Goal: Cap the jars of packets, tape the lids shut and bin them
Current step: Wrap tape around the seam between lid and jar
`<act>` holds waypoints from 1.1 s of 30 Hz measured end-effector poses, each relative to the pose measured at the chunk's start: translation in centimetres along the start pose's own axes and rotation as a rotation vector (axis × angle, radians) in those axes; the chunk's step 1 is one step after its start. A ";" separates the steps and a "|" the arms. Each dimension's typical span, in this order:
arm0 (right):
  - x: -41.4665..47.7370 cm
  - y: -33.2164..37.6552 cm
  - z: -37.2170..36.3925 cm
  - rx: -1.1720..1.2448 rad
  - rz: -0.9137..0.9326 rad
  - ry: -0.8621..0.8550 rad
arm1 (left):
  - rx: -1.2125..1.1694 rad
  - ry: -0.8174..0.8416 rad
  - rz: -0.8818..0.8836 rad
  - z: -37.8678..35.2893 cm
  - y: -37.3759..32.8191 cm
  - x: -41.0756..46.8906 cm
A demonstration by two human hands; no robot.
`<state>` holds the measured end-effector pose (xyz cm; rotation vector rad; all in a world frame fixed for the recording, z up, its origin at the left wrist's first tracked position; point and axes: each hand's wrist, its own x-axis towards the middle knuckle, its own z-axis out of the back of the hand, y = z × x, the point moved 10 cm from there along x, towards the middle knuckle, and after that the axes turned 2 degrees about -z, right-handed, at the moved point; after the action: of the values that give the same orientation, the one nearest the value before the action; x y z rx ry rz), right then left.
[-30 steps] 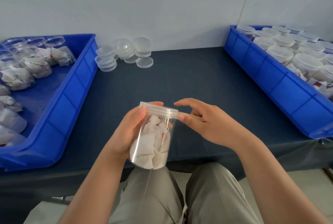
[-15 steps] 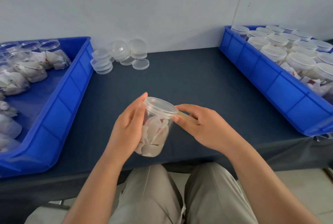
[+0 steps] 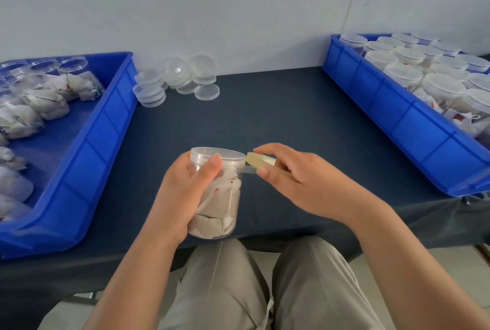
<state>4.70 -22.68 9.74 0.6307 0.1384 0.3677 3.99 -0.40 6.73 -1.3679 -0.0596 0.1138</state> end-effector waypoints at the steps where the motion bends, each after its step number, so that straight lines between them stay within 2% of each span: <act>1: 0.1 -0.3 0.4 0.002 0.000 0.001 | -0.075 0.024 -0.002 0.1 0.1 -0.2; 5: 0.5 -1.4 1.5 0.042 -0.041 0.034 | -0.305 0.145 0.016 0.1 0.4 -1.1; 9: 0.9 -0.5 0.9 0.099 -0.016 0.042 | -0.528 0.442 0.137 -3.4 0.9 -1.9; 12: 1.0 0.3 0.2 0.138 0.020 0.077 | -0.547 0.559 0.090 -4.9 0.4 -2.1; 17: 0.2 1.6 -1.3 0.231 0.129 0.201 | -0.306 0.438 -0.080 -3.7 -0.6 -1.3; 22: 0.0 1.8 -0.7 0.411 0.158 0.030 | -0.160 0.322 -0.254 -3.3 -2.1 -0.9; 27: -0.1 0.8 -0.3 0.374 0.114 -0.024 | -0.150 0.252 -0.237 -2.3 -1.4 -0.2; 30: -0.2 0.2 -0.2 0.319 0.060 -0.061 | -0.125 0.239 -0.163 -2.1 -0.7 0.0; 33: -0.2 0.0 0.2 0.264 -0.006 -0.127 | -0.053 0.126 -0.180 -2.0 -1.2 -0.7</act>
<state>4.52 -22.86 9.85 0.9119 0.0675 0.3044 3.56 -2.62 7.49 -1.4134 -0.0806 -0.1259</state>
